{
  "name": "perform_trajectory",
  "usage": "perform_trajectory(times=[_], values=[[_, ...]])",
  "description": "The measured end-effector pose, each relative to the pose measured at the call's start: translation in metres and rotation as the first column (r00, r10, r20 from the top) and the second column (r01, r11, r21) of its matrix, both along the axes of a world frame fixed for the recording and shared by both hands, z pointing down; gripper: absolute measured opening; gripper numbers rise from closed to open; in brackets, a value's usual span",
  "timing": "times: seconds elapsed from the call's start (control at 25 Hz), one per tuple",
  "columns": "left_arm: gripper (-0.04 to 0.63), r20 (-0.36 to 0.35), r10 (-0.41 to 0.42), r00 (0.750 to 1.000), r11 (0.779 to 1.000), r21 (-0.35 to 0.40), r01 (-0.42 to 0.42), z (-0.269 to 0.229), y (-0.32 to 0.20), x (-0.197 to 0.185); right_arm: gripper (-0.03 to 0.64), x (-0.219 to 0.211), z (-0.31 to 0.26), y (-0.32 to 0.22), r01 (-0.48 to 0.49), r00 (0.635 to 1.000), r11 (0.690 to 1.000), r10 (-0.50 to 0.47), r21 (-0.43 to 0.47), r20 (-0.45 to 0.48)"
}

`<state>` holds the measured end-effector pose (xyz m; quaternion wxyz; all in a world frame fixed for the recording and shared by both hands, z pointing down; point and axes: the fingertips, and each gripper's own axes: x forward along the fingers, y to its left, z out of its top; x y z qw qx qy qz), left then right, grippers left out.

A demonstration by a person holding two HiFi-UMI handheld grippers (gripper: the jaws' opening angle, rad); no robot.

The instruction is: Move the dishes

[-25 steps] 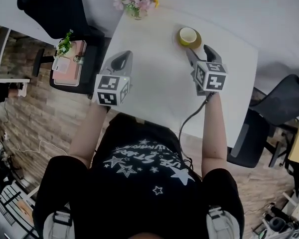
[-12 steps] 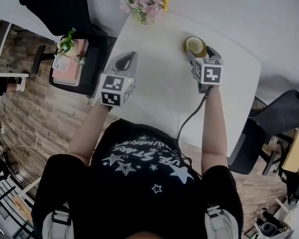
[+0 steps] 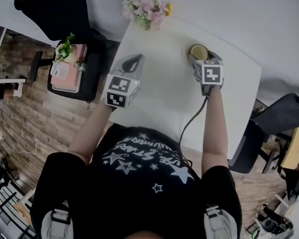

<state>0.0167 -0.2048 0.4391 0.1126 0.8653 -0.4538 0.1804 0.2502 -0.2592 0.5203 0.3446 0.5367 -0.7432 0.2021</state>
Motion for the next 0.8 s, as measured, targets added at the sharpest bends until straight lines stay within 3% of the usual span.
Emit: perform_trajectory(times=[0.44, 0.8], values=[[0.011, -0.024, -0.007, 1.000, 1.000, -0.014, 0.006, 0.007, -0.014, -0.014, 0.350, -0.001, 0.007, -0.002, -0.014, 0.999, 0.999, 0.012, -0.043, -0.052], [0.011, -0.051, -0.018, 0.999, 1.000, 0.009, 0.018, -0.001, -0.012, -0.017, 0.350, -0.006, -0.033, -0.002, 0.010, 0.999, 1.000, -0.009, 0.020, -0.039]])
